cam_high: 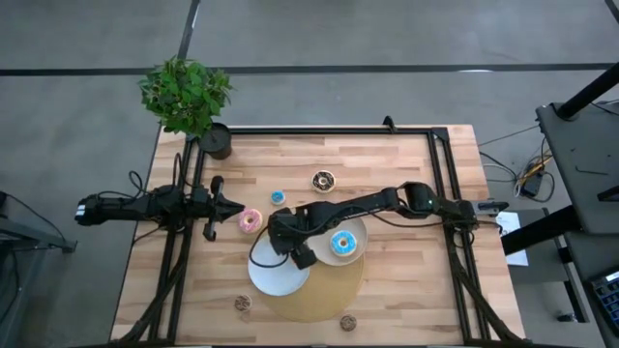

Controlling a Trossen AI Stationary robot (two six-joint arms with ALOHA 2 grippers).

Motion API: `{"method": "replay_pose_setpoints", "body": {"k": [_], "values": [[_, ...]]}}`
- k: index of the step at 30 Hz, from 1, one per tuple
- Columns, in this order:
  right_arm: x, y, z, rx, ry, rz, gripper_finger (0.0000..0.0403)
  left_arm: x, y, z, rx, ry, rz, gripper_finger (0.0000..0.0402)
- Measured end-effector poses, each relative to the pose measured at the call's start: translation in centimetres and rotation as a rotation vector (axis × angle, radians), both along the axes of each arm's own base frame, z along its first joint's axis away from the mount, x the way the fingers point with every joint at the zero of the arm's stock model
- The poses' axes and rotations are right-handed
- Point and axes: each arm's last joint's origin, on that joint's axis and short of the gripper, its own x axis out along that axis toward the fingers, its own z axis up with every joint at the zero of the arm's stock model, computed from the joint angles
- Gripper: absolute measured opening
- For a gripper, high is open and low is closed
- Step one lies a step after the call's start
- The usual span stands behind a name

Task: Pick & Place donuts
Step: Put the small white donut on the white plate, then put the bottom brown donut on the white plate

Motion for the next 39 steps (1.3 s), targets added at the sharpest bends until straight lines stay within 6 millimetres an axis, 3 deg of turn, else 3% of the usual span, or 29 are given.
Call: {"method": "replay_pose_setpoints", "body": {"k": [7, 19, 29, 39], "values": [[0.0, 0.0, 0.0, 0.003, 0.0, 0.002, 0.0212, 0.0, 0.0, 0.0, 0.0, 0.0, 0.0, 0.0], [0.0, 0.0, 0.0, 0.001, -0.002, 0.003, 0.0268, 0.0, 0.0, 0.0, 0.0, 0.0, 0.0, 0.0], [0.0, 0.0, 0.0, -0.004, 0.001, -0.002, 0.0278, 0.0, 0.0, 0.0, 0.0, 0.0, 0.0, 0.0], [-0.8, 0.1, 3.4, 0.042, -0.036, -0.075, 0.027, 0.0, 0.0, 0.0, 0.0, 0.0, 0.001, 0.0]]}}
